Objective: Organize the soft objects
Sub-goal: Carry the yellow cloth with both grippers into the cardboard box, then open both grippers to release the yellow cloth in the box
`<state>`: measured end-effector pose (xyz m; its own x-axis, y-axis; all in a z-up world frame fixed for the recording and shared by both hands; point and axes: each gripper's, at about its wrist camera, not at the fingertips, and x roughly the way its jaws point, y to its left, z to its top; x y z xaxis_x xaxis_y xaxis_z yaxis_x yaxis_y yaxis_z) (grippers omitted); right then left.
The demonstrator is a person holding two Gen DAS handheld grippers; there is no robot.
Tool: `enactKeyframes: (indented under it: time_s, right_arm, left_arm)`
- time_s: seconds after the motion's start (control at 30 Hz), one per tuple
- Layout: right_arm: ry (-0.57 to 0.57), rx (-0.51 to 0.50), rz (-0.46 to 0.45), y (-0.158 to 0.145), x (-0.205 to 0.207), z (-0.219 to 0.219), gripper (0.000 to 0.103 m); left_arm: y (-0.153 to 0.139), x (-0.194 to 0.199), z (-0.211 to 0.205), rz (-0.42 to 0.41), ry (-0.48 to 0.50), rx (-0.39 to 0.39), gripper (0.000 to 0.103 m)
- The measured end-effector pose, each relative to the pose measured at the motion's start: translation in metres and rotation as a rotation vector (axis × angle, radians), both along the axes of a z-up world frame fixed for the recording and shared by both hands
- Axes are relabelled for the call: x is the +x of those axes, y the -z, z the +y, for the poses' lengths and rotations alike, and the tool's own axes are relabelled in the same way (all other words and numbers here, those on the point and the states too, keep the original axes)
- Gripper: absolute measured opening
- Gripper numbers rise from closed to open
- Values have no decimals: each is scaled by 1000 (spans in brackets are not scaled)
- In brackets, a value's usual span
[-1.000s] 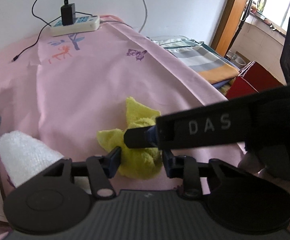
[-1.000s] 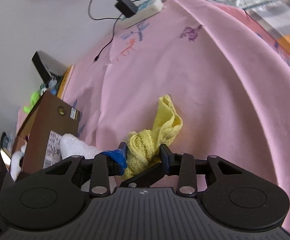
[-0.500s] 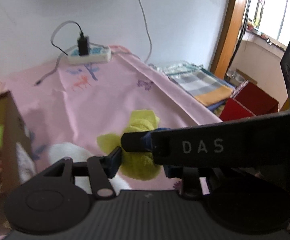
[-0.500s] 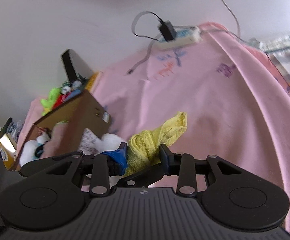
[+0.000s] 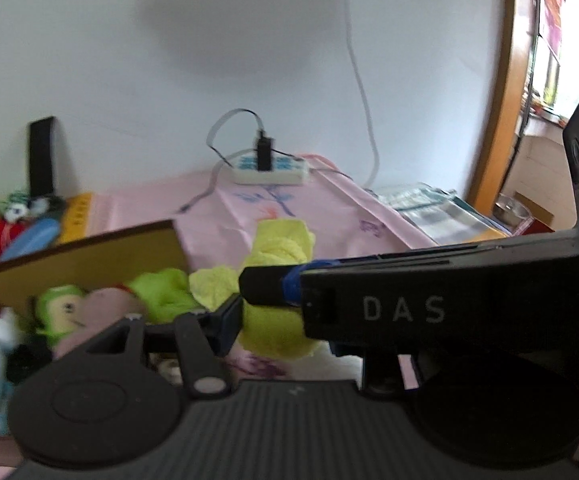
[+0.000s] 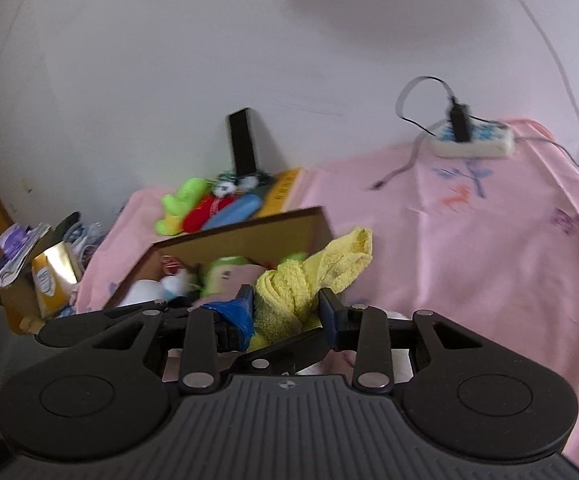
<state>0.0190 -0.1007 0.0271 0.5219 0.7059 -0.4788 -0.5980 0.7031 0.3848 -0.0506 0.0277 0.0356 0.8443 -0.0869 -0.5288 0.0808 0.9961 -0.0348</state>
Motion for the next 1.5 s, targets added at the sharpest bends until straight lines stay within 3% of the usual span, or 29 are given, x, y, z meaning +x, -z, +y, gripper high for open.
enactKeyframes:
  time_s: [0.2, 0.4, 1.0, 1.2, 1.33, 1.5]
  right_arm:
    - [-67, -31, -66, -9, -6, 41, 19]
    - [-105, -92, -76, -1, 3, 70, 19]
    - [-47, -245, -86, 31, 48, 114, 20]
    - [-26, -279, -75, 36, 54, 116, 20]
    - [-22, -279, -87, 29, 49, 111, 20]
    - [-14, -254, -82, 22, 43, 103, 20]
  left_arm:
    - [-4, -8, 32, -20, -60, 0, 30]
    - [8, 2, 58, 24, -81, -22, 30]
    - [46, 69, 97, 146, -92, -89, 32]
    - [53, 75, 101, 171, -99, -104, 47]
    - [49, 70, 103, 161, -117, -98, 70]
    - [44, 61, 101, 153, -121, -88, 70]
